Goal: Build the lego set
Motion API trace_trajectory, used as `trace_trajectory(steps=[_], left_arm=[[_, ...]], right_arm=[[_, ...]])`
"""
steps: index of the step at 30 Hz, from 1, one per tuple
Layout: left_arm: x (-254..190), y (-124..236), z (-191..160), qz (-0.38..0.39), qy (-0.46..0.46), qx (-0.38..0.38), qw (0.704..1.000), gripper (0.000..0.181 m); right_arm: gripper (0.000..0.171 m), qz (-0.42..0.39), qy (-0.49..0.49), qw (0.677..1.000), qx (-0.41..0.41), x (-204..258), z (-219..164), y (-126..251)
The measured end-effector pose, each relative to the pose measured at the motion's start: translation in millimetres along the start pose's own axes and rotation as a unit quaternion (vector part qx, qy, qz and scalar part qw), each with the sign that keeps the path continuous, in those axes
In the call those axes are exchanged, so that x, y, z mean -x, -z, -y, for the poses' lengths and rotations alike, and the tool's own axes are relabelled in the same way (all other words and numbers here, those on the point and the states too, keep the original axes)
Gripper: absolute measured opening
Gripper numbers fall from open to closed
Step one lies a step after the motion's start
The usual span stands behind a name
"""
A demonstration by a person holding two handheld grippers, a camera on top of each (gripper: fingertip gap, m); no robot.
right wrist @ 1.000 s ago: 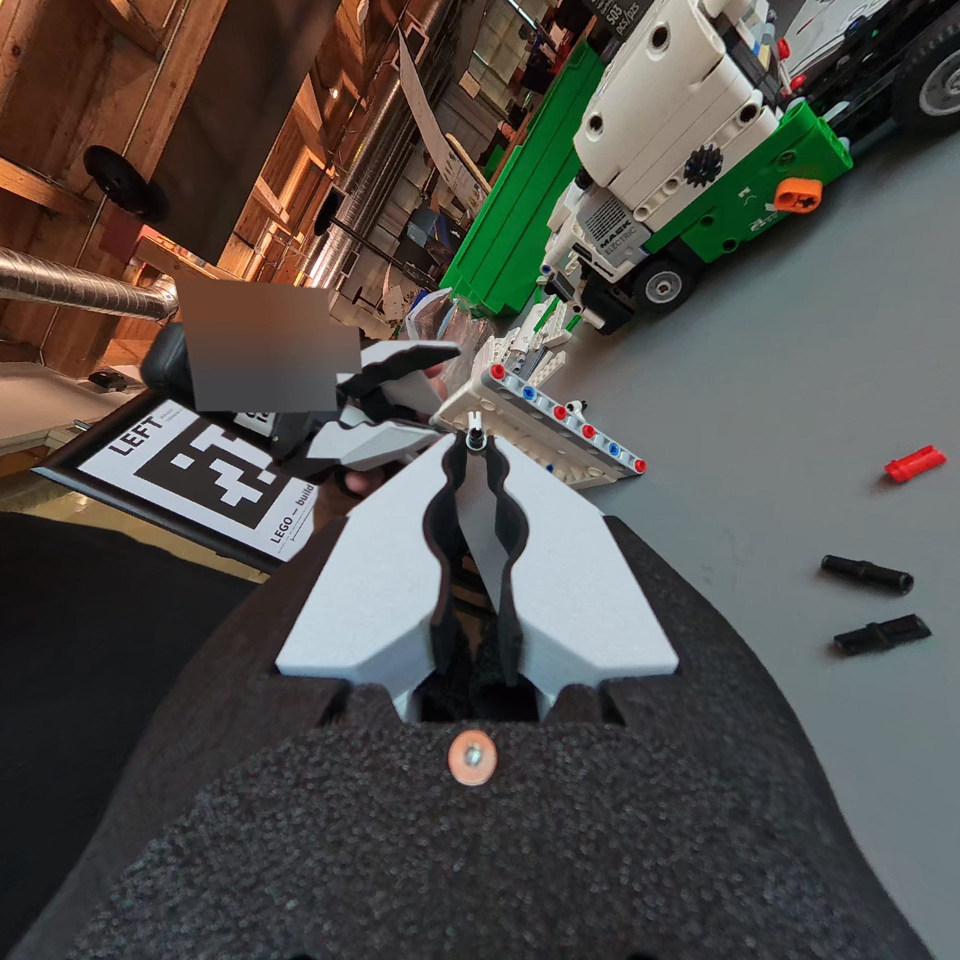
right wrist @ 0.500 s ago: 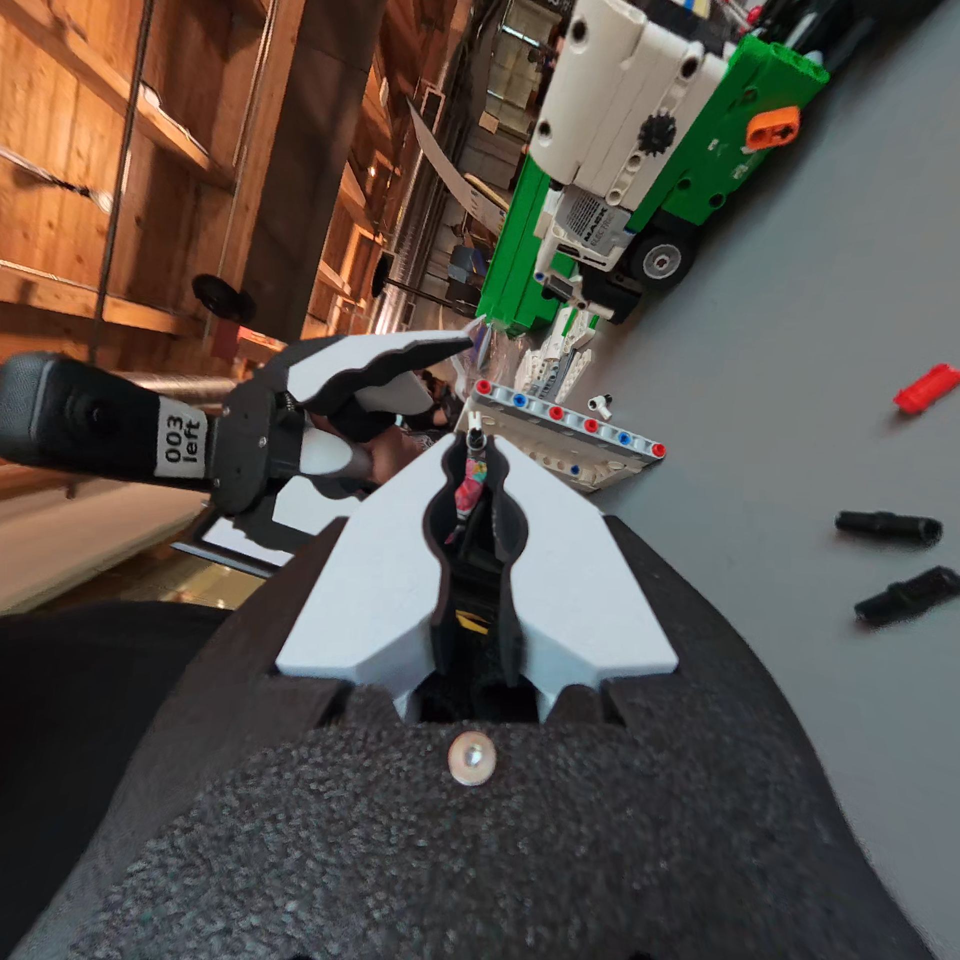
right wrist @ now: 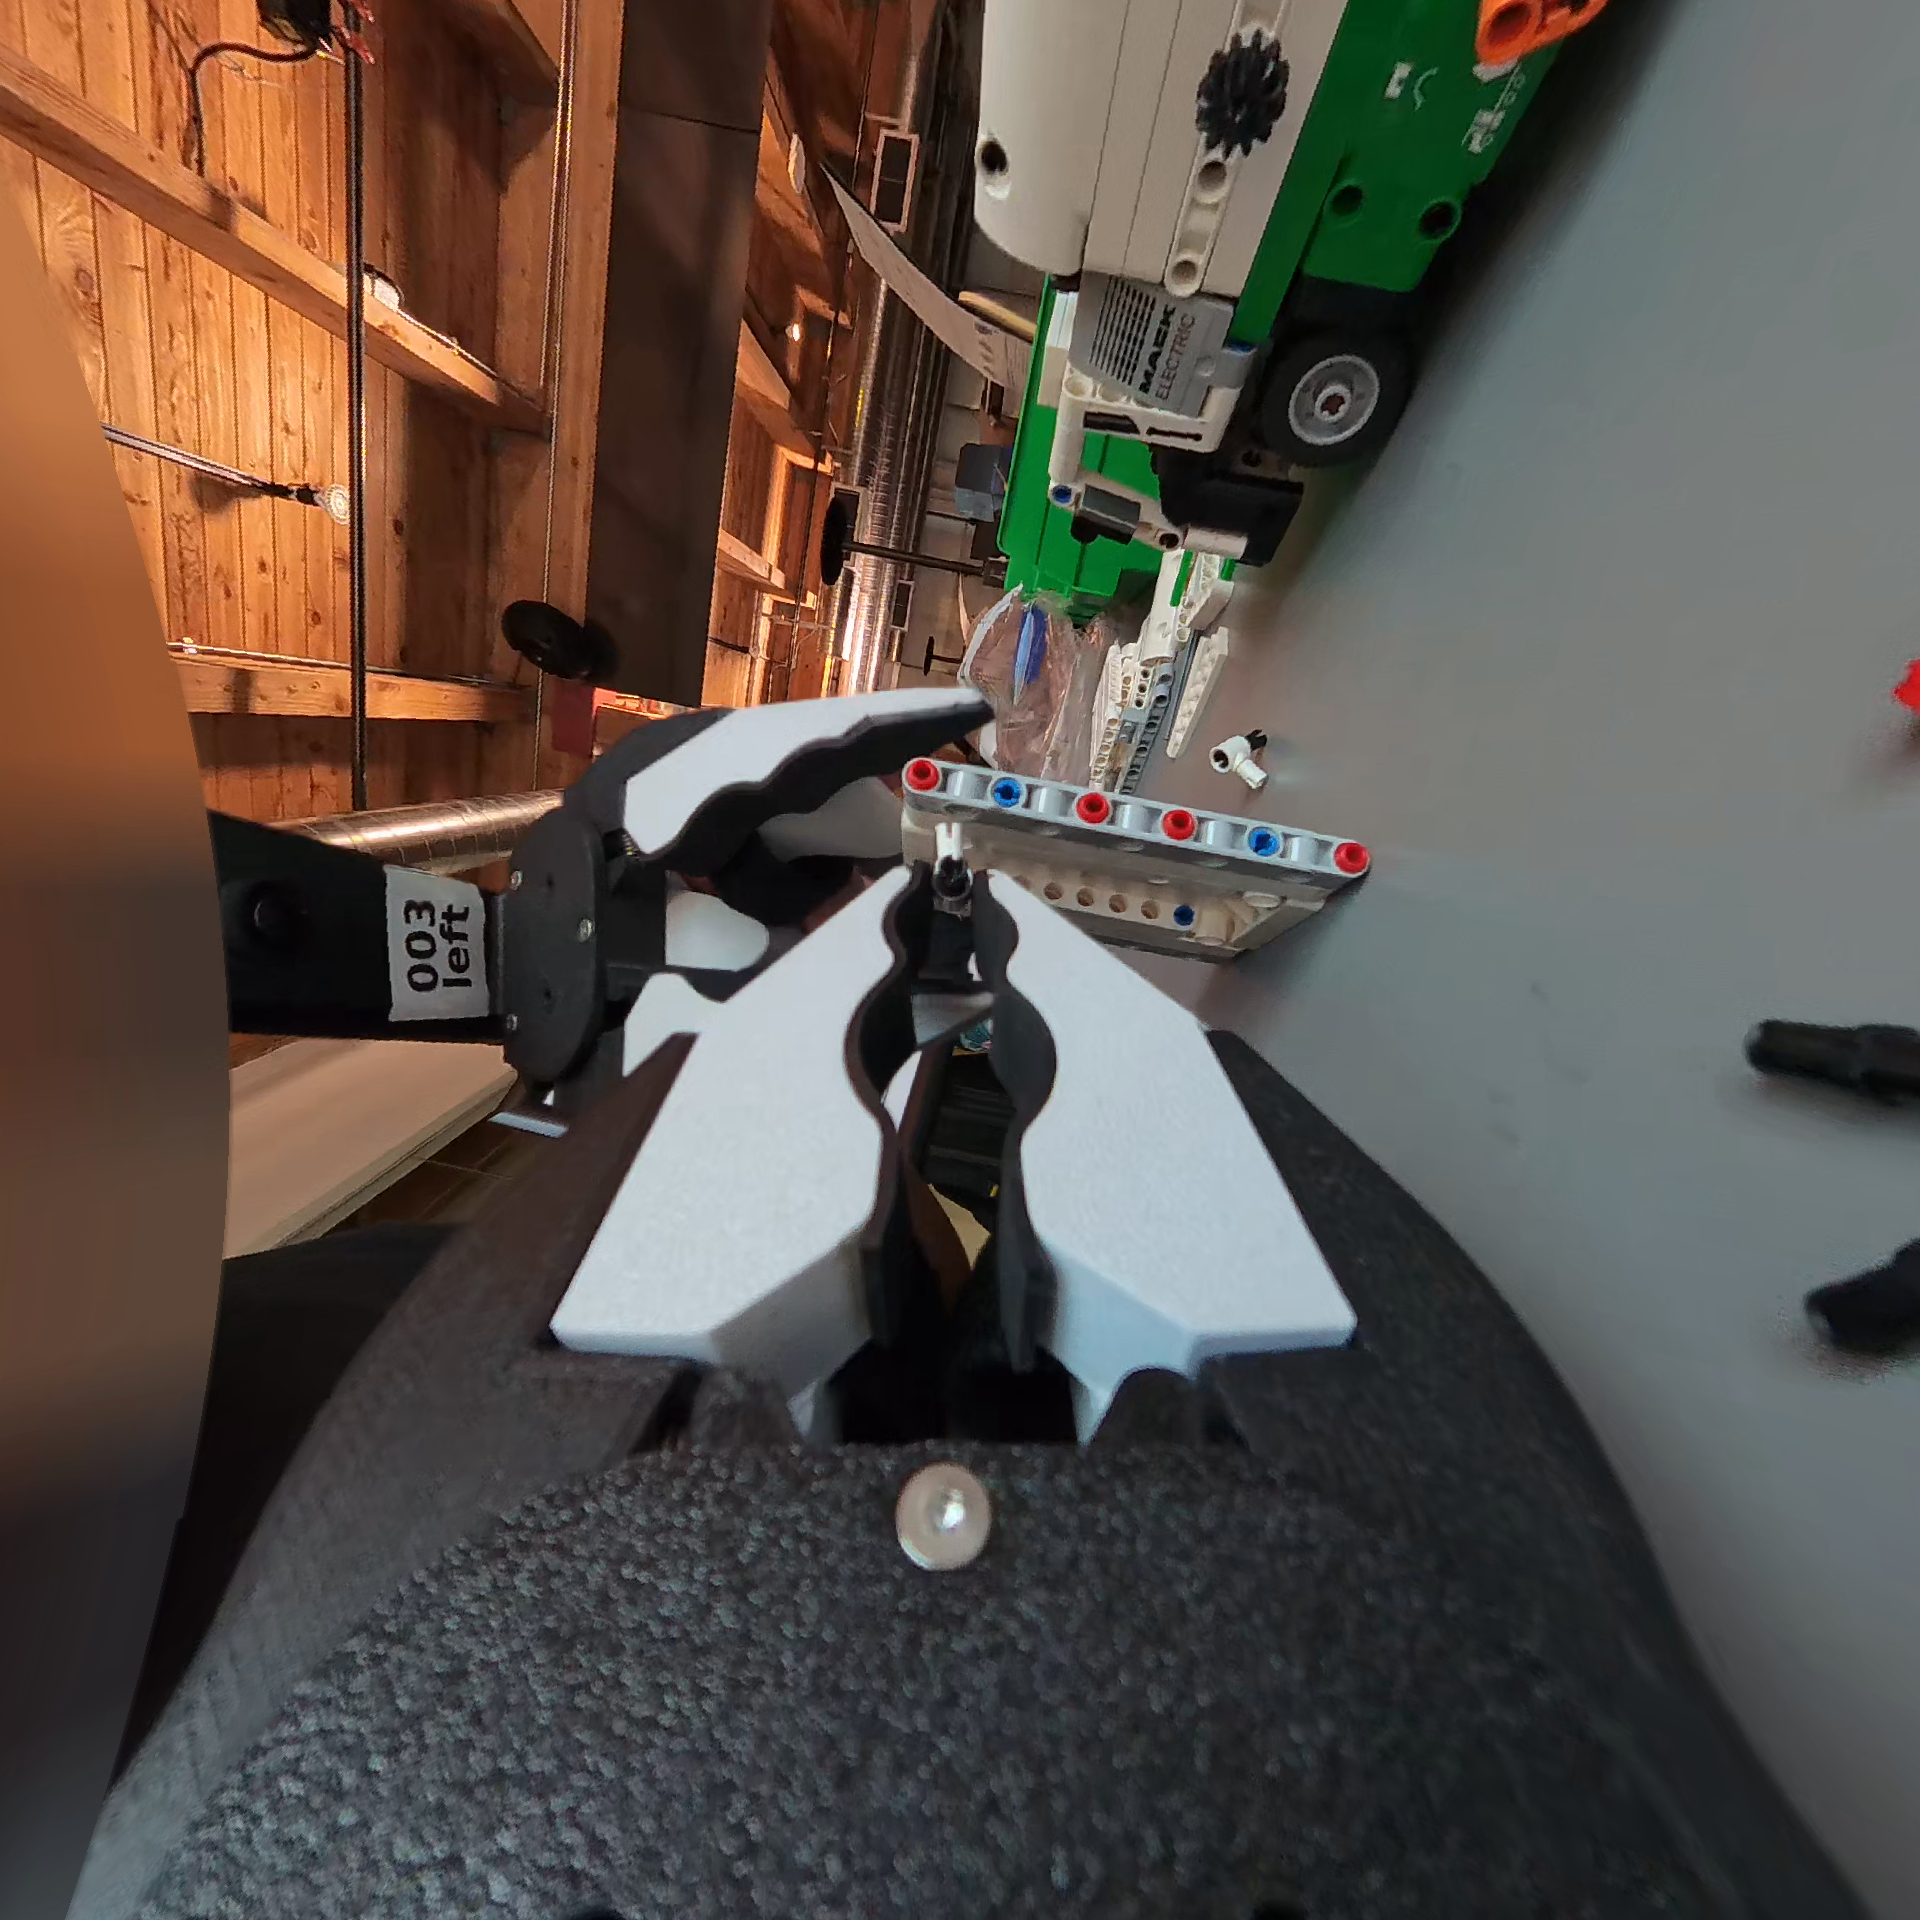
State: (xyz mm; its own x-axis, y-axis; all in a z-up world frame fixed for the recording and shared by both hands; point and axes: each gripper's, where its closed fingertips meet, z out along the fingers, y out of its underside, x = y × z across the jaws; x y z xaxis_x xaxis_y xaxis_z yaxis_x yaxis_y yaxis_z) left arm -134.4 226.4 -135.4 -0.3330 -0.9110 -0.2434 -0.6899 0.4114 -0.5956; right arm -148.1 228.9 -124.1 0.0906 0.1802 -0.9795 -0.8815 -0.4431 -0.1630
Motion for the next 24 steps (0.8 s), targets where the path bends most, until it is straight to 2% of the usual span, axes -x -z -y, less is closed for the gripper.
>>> trace_trajectory(steps=[1, 12, 24], left_arm=[[0, 0, 1, -0.002, 0.007, -0.005, 1.0, 0.047], [-1, -4, -1, -0.043, 0.041, -0.014, 0.998, 0.037], [0, -10, -12, -0.045, 0.039, 0.002, 0.998, 0.027]], right_arm=[[0.006, -0.003, 0.003, 1.0, -0.001, -1, 0, -1], [0.006, -0.005, -0.002, 1.0, -0.008, -2, 2, -2], [0.006, -0.001, -0.011, 1.0, -0.005, -2, 2, -5]])
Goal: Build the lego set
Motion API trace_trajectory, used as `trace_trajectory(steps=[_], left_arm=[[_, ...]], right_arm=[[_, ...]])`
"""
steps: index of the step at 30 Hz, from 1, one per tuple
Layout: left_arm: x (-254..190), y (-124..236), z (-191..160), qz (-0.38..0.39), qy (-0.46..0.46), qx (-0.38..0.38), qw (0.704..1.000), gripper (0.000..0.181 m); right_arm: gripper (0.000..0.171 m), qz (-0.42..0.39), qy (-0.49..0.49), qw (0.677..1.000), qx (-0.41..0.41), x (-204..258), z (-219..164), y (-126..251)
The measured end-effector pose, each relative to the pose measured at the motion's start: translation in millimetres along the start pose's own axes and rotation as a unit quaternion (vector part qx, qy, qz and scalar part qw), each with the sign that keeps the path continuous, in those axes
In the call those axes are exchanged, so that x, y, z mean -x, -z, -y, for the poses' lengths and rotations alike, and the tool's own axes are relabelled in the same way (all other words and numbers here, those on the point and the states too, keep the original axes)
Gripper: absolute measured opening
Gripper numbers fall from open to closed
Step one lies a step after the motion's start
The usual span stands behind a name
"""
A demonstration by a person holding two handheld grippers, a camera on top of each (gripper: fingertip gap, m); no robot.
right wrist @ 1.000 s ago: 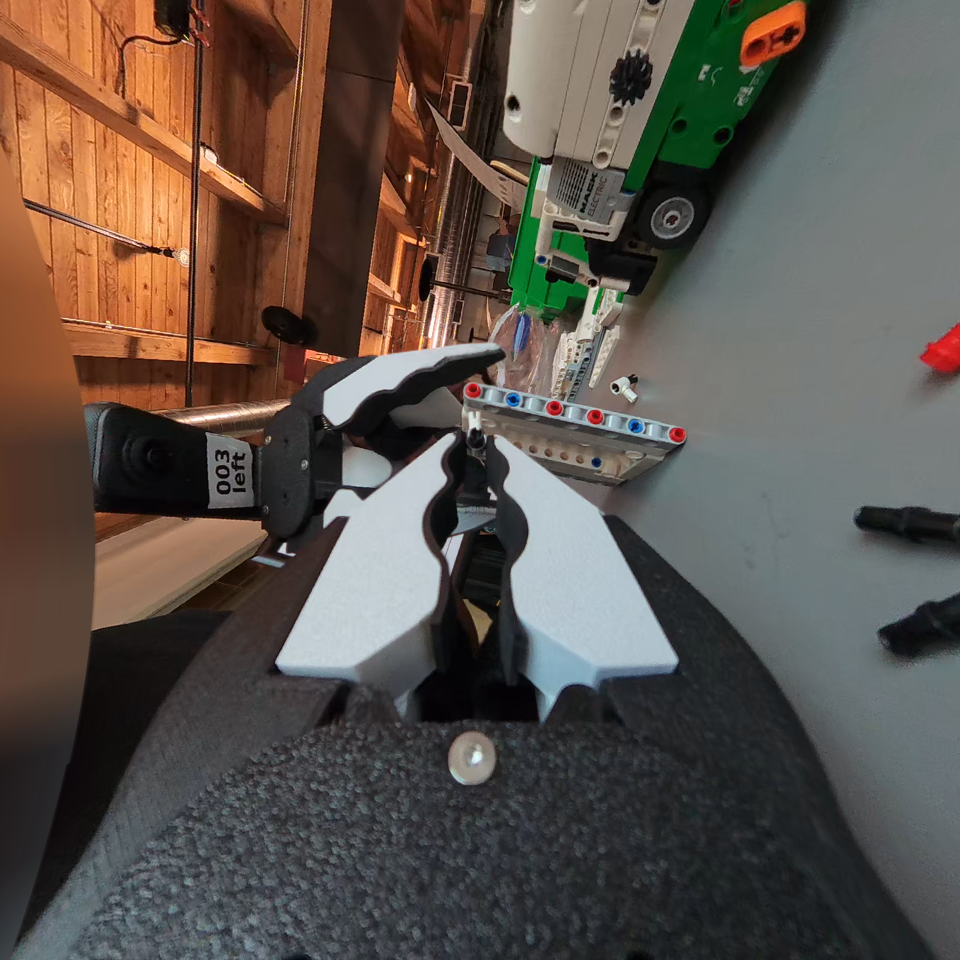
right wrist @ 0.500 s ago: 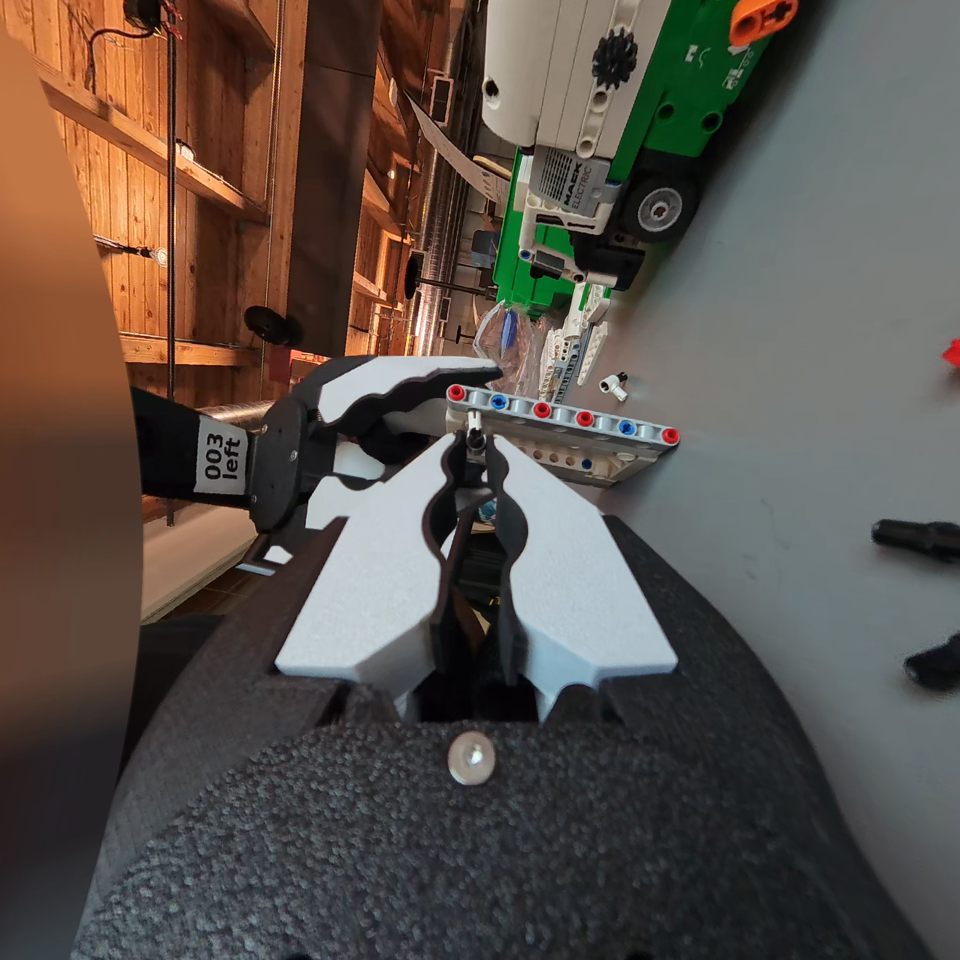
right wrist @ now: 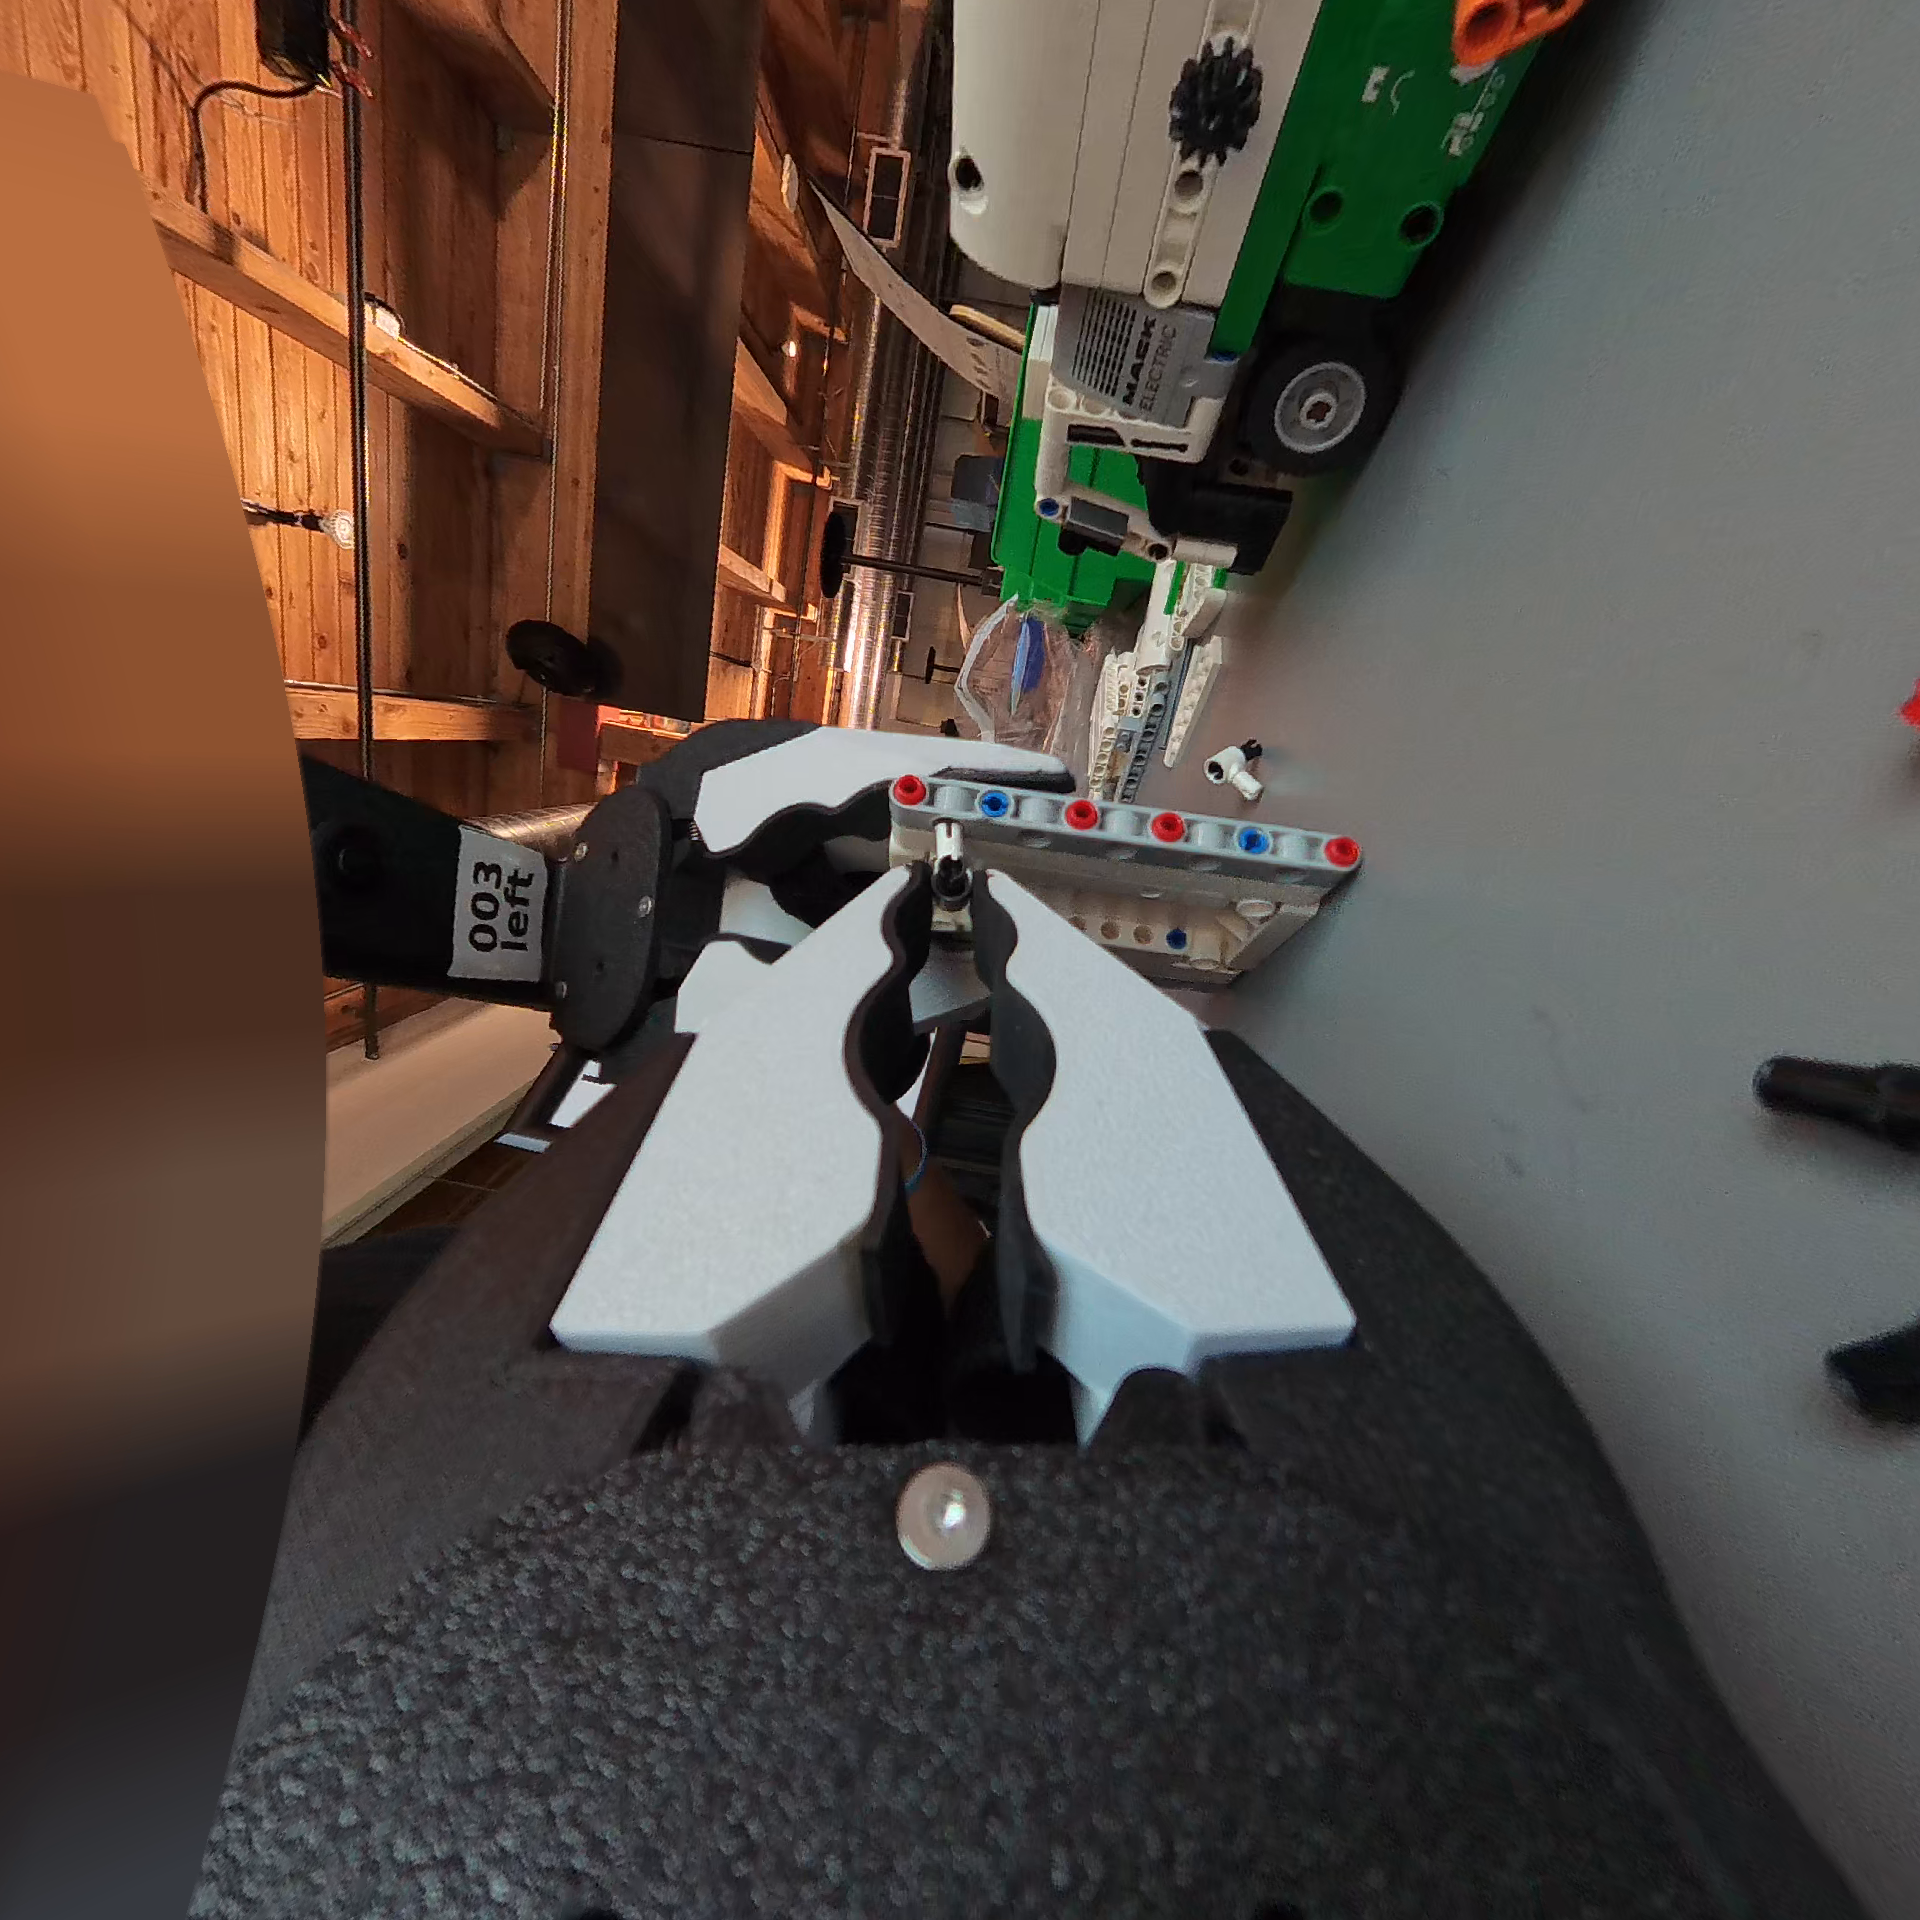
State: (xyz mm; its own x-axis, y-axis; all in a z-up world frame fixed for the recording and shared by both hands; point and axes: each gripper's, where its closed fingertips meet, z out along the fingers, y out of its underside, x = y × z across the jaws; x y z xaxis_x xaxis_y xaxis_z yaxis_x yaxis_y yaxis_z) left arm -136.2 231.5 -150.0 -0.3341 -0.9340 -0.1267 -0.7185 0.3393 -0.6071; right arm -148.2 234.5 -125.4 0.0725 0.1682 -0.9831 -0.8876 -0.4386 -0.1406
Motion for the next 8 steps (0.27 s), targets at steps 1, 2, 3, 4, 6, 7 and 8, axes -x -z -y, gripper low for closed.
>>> trace_trajectory(steps=[1, 2, 3, 4, 6, 7, 8], left_arm=[[0.9, 0.4, -0.1, 0.002, -0.002, 0.0, 1.0, 0.026], [1.3, 0.7, -0.2, 0.003, -0.003, -0.001, 1.0, 0.025], [1.4, 1.0, 0.0, 0.003, -0.004, -0.002, 1.0, 0.025], [1.6, 1.3, 0.2, 0.003, -0.005, -0.002, 1.0, 0.025], [1.2, 1.5, 0.2, 0.002, -0.009, -0.001, 1.0, 0.025], [0.9, 1.3, -0.1, 0.001, -0.012, 0.0, 1.0, 0.024], [0.6, 1.0, -0.4, 0.0, -0.014, 0.002, 1.0, 0.024]], right_arm=[[0.006, 0.0, -0.002, 1.0, 0.0, 0.0, 0.2, -0.1], [0.006, 0.001, -0.004, 1.0, 0.0, 0.2, 0.3, -0.3], [0.006, 0.002, -0.006, 1.0, 0.001, 0.3, 0.4, -0.1], [0.006, 0.003, -0.008, 1.0, 0.0, 0.4, 0.8, 0.1], [0.006, 0.003, -0.009, 1.0, 0.003, 0.3, 0.4, 0.4], [0.006, 0.002, -0.009, 1.0, 0.004, 0.1, 0.1, 0.7], [0.006, 0.001, -0.009, 1.0, 0.005, -0.2, -0.1, 0.8]])
